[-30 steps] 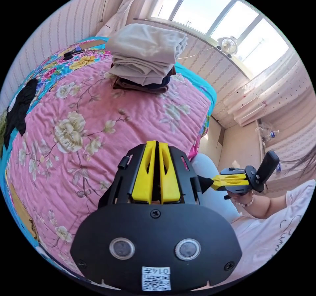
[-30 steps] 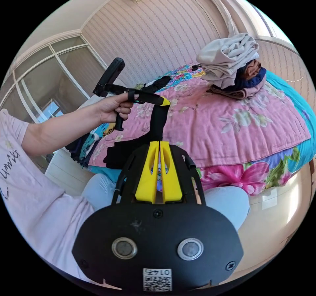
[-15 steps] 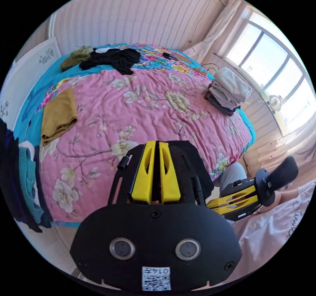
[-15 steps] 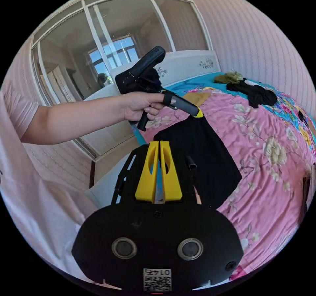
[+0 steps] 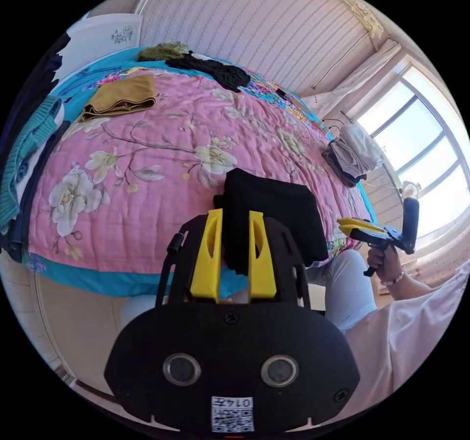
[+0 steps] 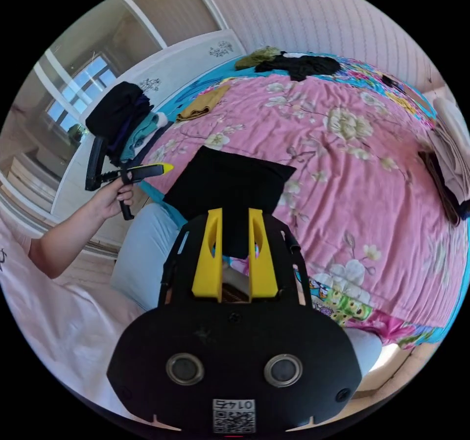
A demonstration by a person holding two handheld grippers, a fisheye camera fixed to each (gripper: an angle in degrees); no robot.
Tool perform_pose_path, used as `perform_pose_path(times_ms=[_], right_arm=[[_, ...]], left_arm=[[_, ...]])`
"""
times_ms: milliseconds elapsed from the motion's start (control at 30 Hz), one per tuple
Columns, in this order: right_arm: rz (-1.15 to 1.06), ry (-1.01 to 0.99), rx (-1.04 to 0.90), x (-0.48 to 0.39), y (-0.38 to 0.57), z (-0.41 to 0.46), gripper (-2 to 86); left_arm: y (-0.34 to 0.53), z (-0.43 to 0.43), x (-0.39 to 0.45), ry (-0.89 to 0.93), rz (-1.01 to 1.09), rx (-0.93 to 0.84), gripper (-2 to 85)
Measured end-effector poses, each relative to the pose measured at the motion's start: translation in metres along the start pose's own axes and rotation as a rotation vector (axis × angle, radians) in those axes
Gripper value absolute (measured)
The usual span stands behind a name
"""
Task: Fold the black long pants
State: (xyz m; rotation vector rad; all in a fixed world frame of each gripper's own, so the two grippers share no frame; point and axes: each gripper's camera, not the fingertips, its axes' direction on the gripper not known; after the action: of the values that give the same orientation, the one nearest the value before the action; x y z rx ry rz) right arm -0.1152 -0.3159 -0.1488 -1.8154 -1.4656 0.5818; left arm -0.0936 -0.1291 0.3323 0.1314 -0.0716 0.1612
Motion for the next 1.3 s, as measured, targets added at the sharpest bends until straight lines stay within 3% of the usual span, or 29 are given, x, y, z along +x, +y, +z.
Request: perform_pose_path(times_ms=[300, 600, 800, 967, 1100, 1300], right_arm=[[0.2, -0.078, -0.074, 0.001, -0.066, 0.015, 13.9], [0.111, -0.185, -0.098, -0.046, -0.12, -0.013, 5.4], [-0.177, -0.248, -0.119, -0.116, -0.183, -0.059, 2.6], [-0.596, -0.238, -0.18, -0.215, -0.262, -0.097, 2.1], [-0.81, -0.238, -0.232, -0.274, -0.323, -0.112, 2.1], [-1.2, -0.024, -0.292, -0.365, -0.419, -0.112, 2.6]], left_arm=[[0.035, 0.021, -0.05, 0.032, -0.115, -0.011, 11.3], [0.06, -0.001, -0.094, 0.129, -0.179, 0.004, 6.4], [0.09, -0.033, -0.109, 0.158, -0.233, 0.088, 5.4], [0.127, -0.078, -0.129, 0.205, -0.454, 0.376, 5.3], [0.138, -0.109, -0.138, 0.178, -0.57, 0.641, 5.4], [0.093, -0.122, -0.145, 0.031, -0.606, 0.911, 5.5]])
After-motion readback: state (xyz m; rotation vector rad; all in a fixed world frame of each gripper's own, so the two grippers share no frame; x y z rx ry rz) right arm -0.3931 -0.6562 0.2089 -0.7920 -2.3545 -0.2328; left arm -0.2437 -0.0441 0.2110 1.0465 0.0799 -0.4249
